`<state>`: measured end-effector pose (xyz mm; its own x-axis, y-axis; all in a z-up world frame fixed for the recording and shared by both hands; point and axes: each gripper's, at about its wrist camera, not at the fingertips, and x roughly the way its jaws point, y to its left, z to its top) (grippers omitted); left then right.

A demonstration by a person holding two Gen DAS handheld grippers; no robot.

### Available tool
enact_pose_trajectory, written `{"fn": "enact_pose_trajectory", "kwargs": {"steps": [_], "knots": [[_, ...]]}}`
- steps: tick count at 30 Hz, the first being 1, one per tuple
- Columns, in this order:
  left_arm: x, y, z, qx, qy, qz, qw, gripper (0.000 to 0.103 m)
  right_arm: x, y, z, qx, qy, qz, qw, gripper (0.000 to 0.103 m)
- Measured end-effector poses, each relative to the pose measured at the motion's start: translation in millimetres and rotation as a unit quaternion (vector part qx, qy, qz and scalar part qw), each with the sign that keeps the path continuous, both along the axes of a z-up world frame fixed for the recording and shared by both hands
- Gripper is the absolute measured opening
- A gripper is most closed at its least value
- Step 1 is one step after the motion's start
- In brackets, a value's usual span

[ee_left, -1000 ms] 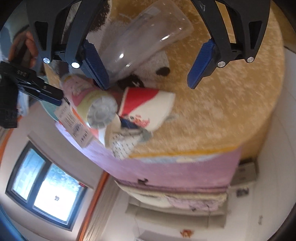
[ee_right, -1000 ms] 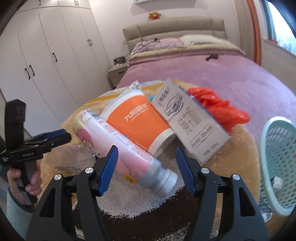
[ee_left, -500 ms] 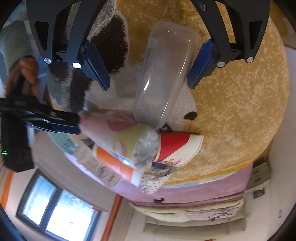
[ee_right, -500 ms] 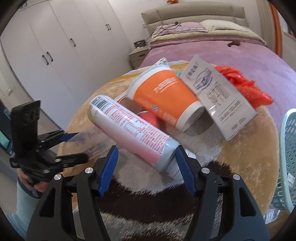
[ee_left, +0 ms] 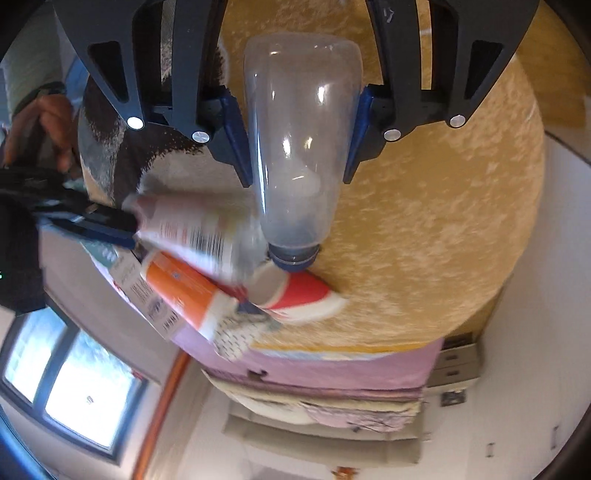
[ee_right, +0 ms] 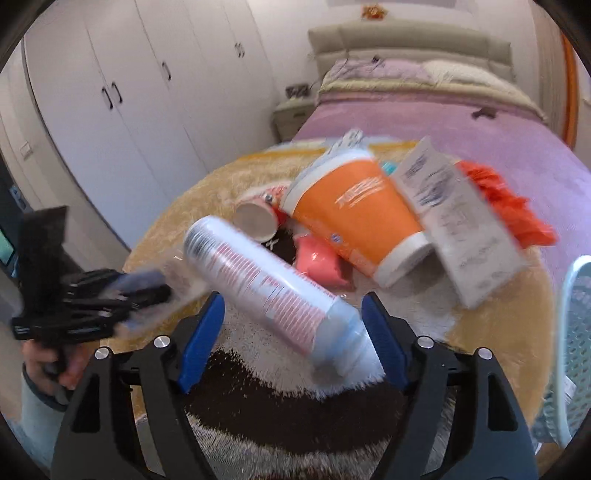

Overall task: Collect trash
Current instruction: 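Grasp the clear plastic bottle with the left gripper while the right grasps the pink bottle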

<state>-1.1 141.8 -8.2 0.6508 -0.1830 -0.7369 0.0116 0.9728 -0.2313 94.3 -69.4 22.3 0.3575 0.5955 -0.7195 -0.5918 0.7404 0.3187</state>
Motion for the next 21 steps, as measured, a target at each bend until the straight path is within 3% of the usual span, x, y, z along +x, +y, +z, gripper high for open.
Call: {"fn": "enact_pose_trajectory", "kwargs": {"steps": [8,14,18,21], "knots": [[-6.9,14.9,-4.8,-0.025,-0.007,0.027,0.9993,0.045,-32.5,22.0,8.0,-0.080,-0.020,0.033,0.996,0.074],[-7.8,11.8,-8.9,-0.037,-0.010,0.032,0.9987,0.046,-57.3,30.1,10.7,-0.091,-0.004,0.076,0.993,0.074],[-14.1,16.2,-9.6,-0.041,-0.014,0.034,0.9985,0.046,-56.3,37.9,20.6,-0.113,-0.048,0.082,0.989,0.074],[-17.4,19.6,-10.4,-0.047,-0.015,0.035,0.9981,0.046,-47.7,50.5,10.9,-0.119,-0.035,0.139,0.982,0.079]]}}
